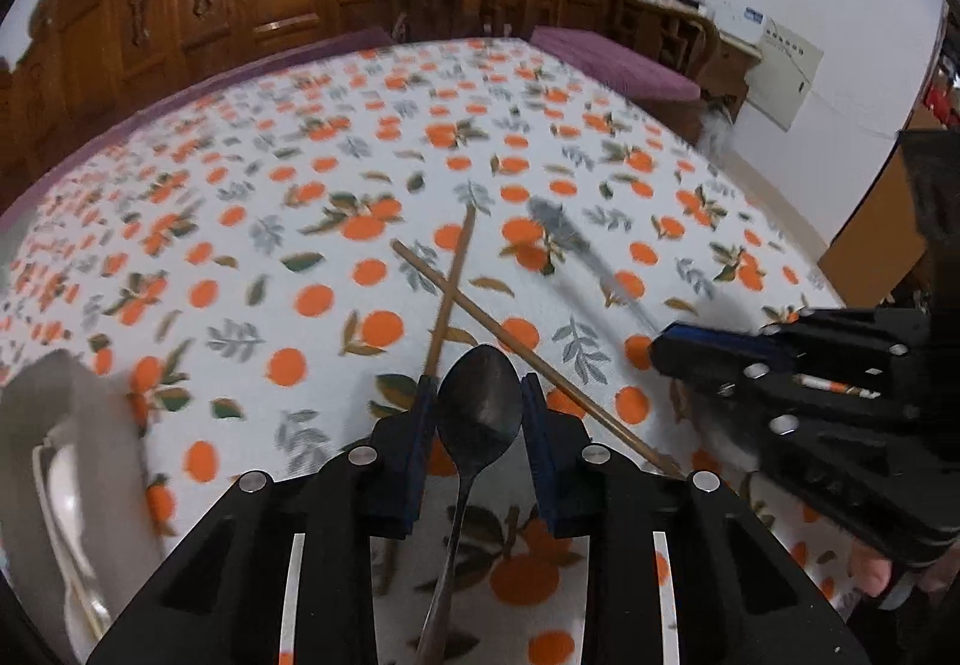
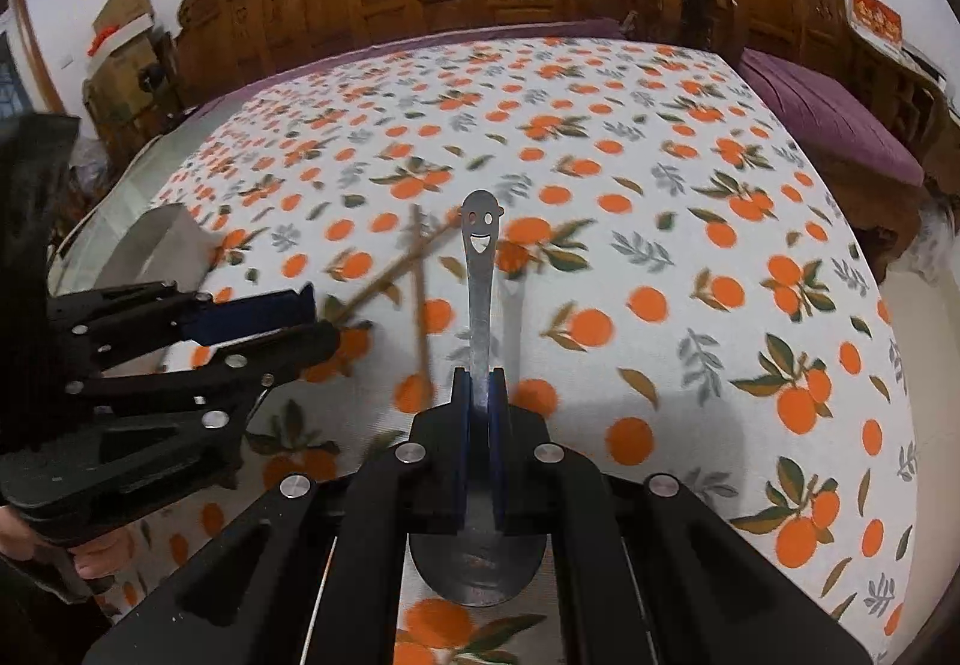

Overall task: Organize utensils
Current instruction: 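Grasp the small metal spoon with the left gripper while the right holds the smiley spoon, then carry the metal spoon into the tray and open the left gripper while the right carries the smiley spoon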

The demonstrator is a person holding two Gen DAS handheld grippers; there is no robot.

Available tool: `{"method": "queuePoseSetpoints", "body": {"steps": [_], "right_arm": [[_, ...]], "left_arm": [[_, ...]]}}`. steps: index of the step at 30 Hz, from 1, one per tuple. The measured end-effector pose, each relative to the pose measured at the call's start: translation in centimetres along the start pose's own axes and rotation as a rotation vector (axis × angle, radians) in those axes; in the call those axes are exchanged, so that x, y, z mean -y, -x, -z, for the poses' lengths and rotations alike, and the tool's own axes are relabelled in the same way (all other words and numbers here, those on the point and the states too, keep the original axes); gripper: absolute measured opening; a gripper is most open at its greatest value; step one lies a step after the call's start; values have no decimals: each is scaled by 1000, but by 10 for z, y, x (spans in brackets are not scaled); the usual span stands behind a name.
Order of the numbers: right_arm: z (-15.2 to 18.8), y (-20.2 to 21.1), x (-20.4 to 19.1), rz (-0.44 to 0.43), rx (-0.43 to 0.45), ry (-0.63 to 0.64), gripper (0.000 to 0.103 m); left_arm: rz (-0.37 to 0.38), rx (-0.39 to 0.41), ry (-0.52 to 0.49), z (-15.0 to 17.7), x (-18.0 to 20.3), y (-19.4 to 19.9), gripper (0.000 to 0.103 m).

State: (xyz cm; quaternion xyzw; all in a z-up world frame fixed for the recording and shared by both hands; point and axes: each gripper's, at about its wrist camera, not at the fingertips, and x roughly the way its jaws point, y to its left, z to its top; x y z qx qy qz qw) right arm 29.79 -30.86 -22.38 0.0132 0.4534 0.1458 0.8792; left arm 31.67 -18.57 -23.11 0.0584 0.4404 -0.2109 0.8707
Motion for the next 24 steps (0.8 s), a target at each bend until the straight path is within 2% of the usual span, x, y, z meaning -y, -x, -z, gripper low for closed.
{"method": "queuePoseSetpoints", "body": {"steps": [13, 24], "right_arm": [[-7, 18, -37, -59, 66, 66, 7], [-4, 23, -91, -114, 86, 171, 7]], "left_arm": [[-53, 160, 70, -3, -27, 83, 26], [-134, 202, 119, -1, -79, 126, 27]]}}
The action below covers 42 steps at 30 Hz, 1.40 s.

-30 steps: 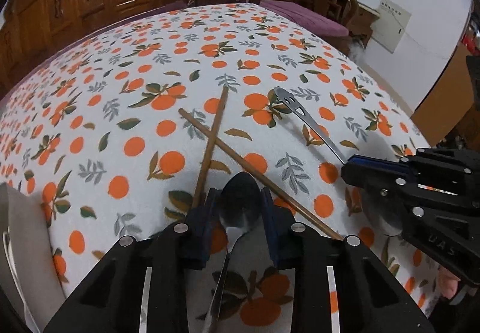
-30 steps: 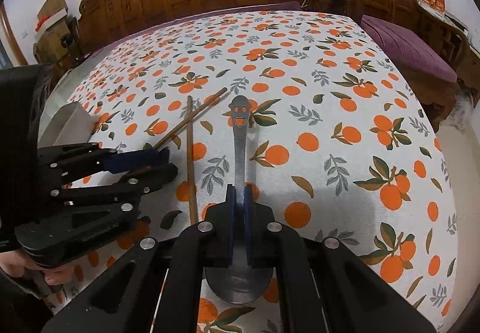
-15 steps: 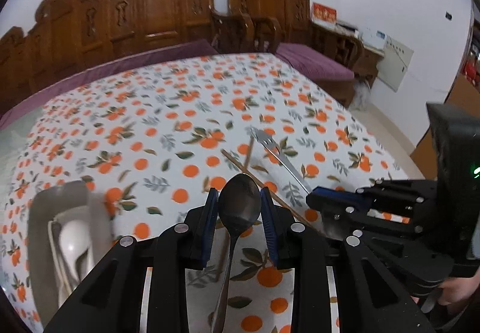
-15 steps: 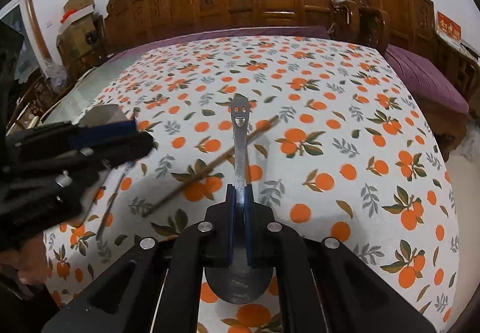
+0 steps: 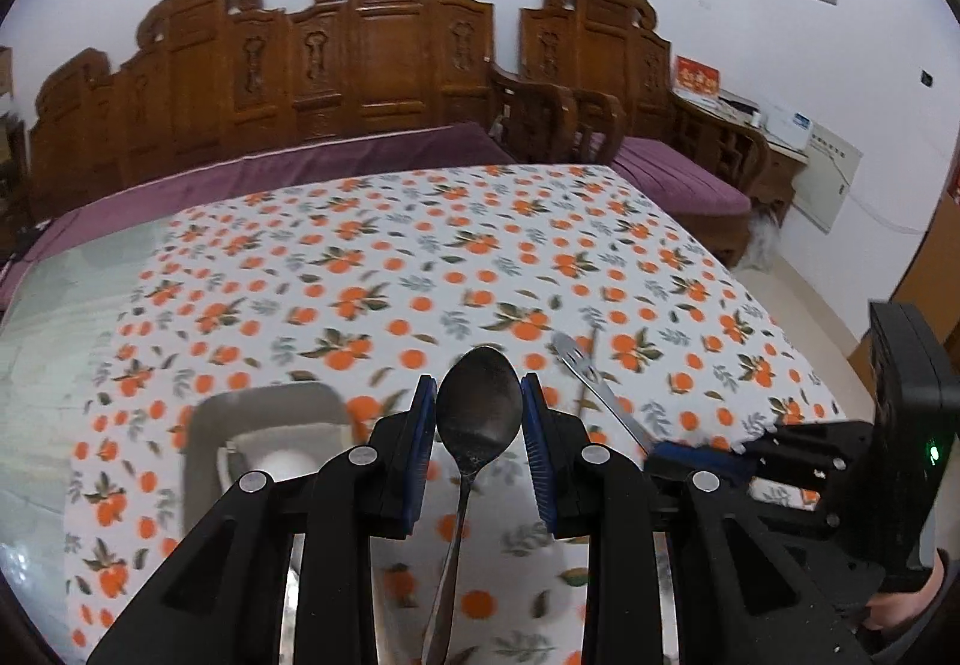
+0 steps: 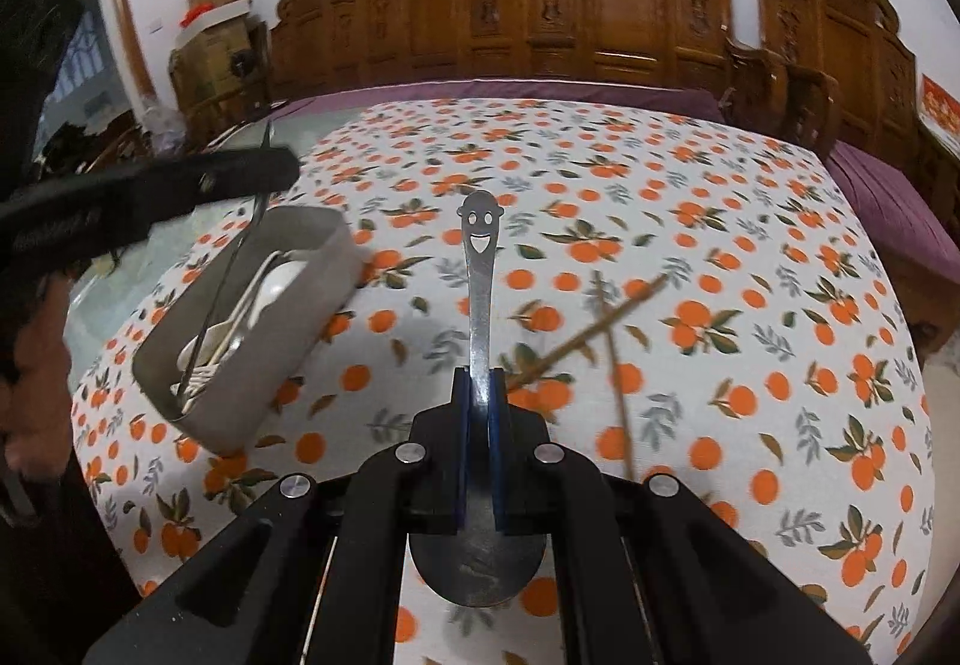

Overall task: Organize utensils
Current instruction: 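Carry the metal spoon into the tray and open the left gripper while the right carries the smiley spoon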

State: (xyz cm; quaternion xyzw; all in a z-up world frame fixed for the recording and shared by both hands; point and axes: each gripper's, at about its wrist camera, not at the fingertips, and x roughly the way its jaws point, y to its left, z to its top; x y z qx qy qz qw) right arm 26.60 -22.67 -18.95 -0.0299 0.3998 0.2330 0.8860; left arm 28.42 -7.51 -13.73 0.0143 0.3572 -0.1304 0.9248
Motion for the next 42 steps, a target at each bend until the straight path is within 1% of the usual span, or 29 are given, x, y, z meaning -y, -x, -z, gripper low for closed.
{"method": "queuePoseSetpoints", "body": {"steps": [5, 10, 14, 19, 27, 29, 30, 31, 35, 38, 42], "right_arm": [[1, -2, -12, -16, -1, 20, 7], [2, -3, -16, -21, -1, 26, 7], [3, -5, -18, -22, -8, 31, 7], [3, -4, -20, -30, -6, 35, 7], [2, 1, -28, -43, 11, 33, 7], [1, 4, -33, -50, 22, 36, 7], [0, 5, -37, -53, 26, 39, 7], [-1, 6, -39, -55, 29, 41, 7], [-5, 9, -52, -74, 38, 45, 7], [-10, 6, -62, -116, 37, 34, 7], [-17, -1, -81, -137, 30, 58, 7]], "left_arm": [[-40, -8, 39, 4, -35, 1, 27], [-75, -65, 129, 18, -80, -17, 27], [-113, -97, 173, 29, -104, -30, 27], [-145, -127, 161, 38, -109, -38, 27], [-156, -169, 151, 44, -111, -42, 28], [-159, -166, 145, 45, -112, -38, 29], [-159, -165, 142, 46, -113, -35, 32], [-156, -160, 138, 47, -114, -32, 37], [-174, -140, 103, 53, -117, -18, 38], [-181, -131, 86, 58, -122, -9, 38], [-207, -114, 69, 66, -131, 3, 38]]}}
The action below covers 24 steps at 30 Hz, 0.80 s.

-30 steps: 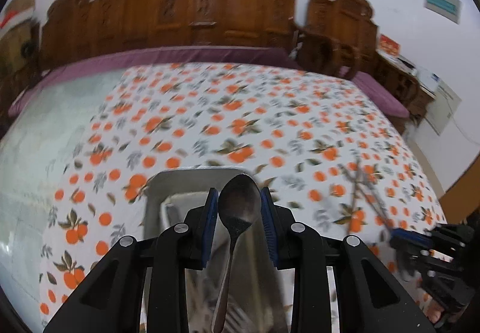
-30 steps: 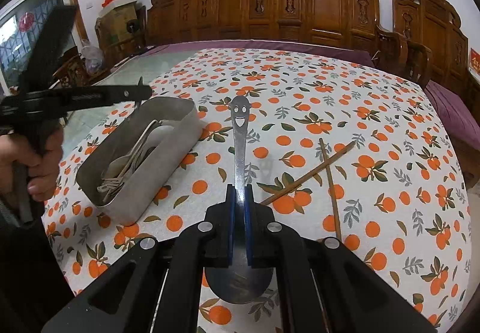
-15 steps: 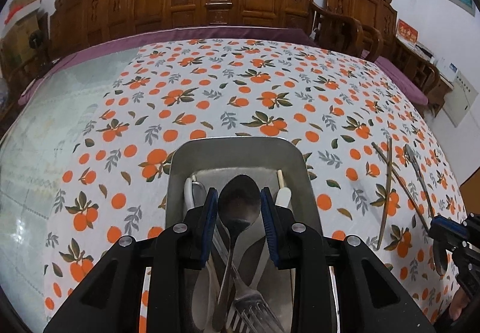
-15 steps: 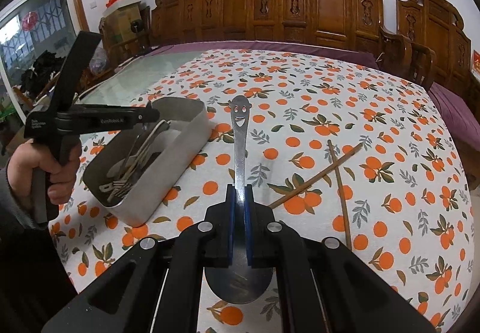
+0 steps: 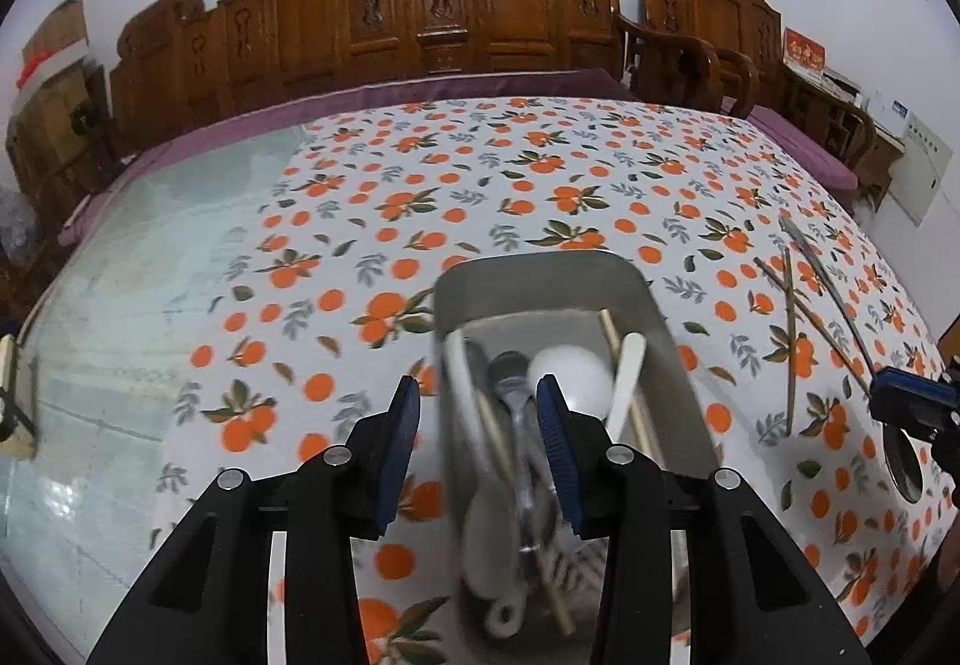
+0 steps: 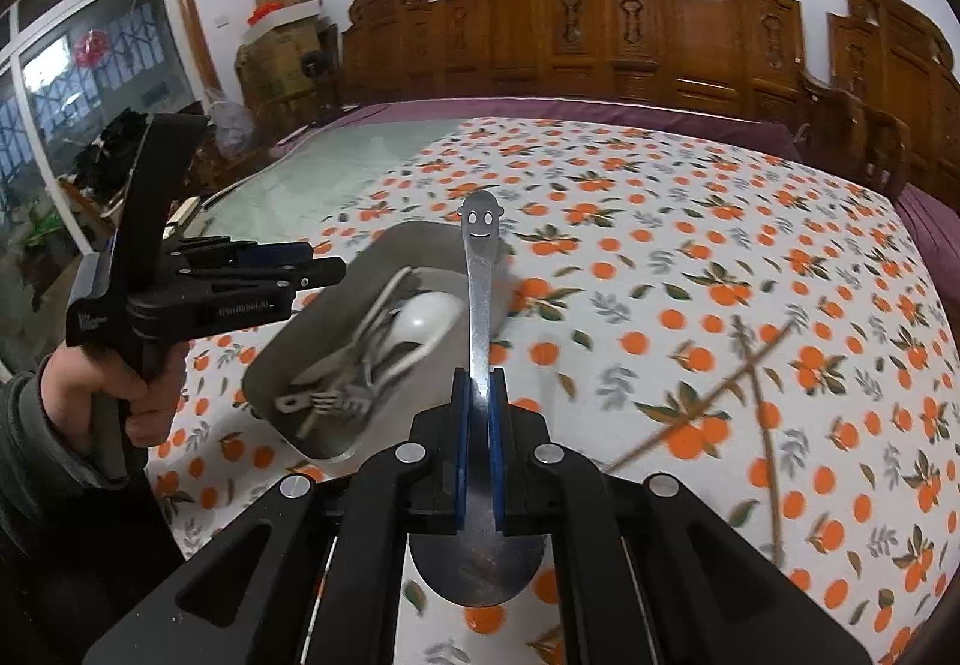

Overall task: Organize utensils
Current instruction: 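Carry the metal spoon into the tray and open the left gripper while the right carries the smiley spoon, then lower the smiley-face spoon into the tray and open the right gripper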

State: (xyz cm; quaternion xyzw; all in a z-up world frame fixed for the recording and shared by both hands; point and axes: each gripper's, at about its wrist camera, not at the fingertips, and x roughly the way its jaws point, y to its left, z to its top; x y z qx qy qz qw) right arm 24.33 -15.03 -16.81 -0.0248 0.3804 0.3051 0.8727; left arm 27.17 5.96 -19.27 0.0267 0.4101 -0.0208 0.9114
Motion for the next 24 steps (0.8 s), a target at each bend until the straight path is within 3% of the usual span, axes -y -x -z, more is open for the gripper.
{"method": "queuePoseSetpoints", "body": {"steps": [5, 9, 15, 17, 20, 24], "right_arm": [[-15, -16, -25, -21, -8, 28, 7], [-25, -31, -39, -40, -20, 17, 7], [-35, -55, -55, -47, -47, 14, 7], [-37, -62, -60, -48, -52, 13, 7], [-40, -74, -65, -53, -67, 1, 7], [-45, -90, -68, -54, -83, -24, 7]], "left_arm": [[1, 28, 42, 5, -21, 8, 49], [1, 37, 65, 7, -33, 9, 50], [3, 57, 99, 10, -51, 13, 67], [5, 71, 113, 11, -59, 16, 79], [-21, 79, 104, 11, -65, 19, 89], [-25, 75, 131, 11, -77, 18, 92]]}}
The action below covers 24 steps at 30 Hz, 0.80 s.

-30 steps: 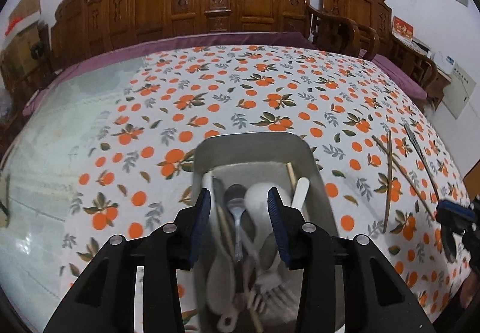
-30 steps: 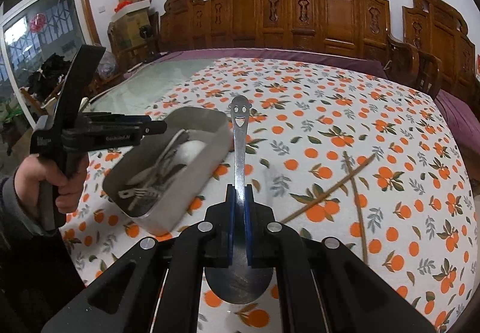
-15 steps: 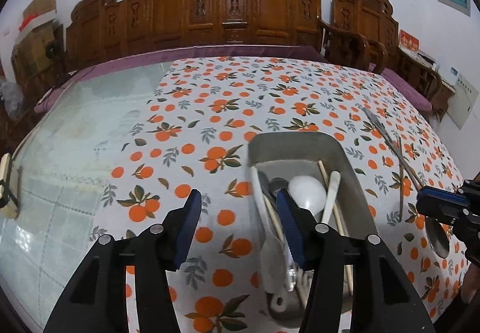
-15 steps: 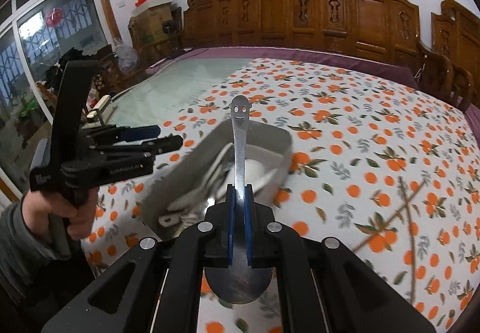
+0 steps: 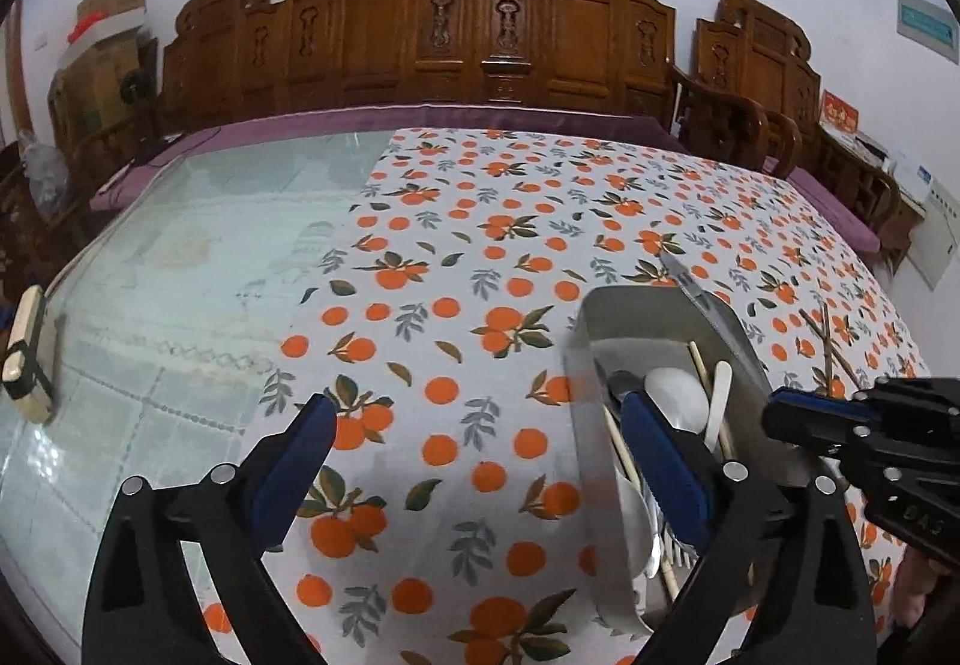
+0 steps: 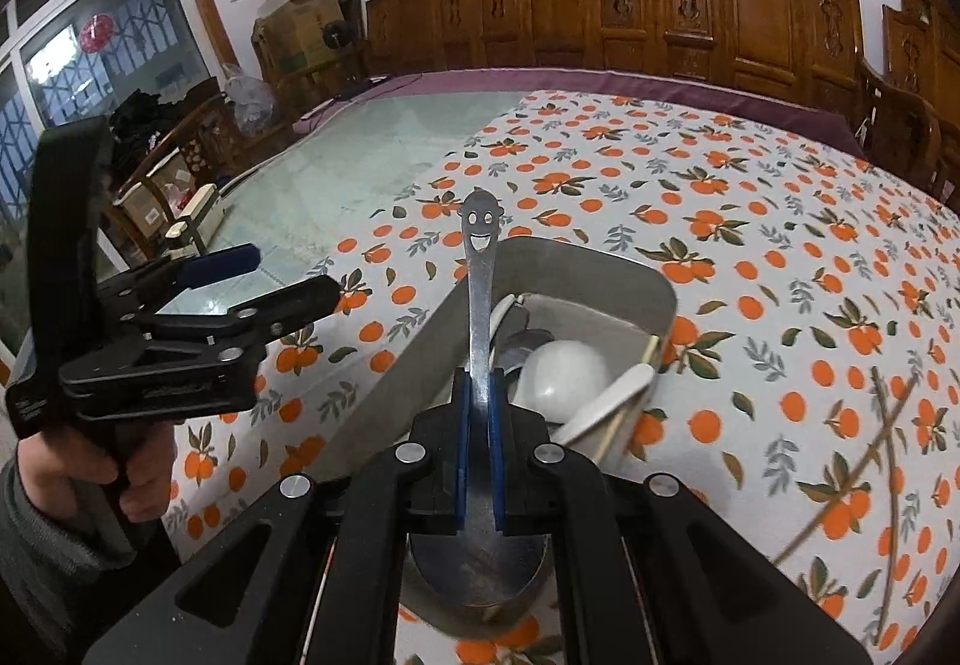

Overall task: Organize utensils
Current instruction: 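Lower the smiley-face spoon into the tray and open the right gripper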

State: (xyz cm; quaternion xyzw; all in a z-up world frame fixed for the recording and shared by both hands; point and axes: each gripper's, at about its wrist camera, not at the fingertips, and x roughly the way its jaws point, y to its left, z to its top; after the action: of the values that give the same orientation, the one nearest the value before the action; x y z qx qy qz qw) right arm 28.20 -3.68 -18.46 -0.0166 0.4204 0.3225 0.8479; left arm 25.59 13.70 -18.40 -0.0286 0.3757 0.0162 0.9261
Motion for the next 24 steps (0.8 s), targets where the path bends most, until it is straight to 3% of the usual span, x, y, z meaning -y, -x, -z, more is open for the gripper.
{"method": "queuePoseSetpoints", "body": {"steps": [13, 24], "right_arm": [[6, -44, 11, 14, -70, -115, 8], [0, -8, 18, 31, 17, -23, 10]], "left_arm": [[0, -7, 22, 1, -8, -2, 93], [4, 4, 15, 0, -1, -1, 93]]}}
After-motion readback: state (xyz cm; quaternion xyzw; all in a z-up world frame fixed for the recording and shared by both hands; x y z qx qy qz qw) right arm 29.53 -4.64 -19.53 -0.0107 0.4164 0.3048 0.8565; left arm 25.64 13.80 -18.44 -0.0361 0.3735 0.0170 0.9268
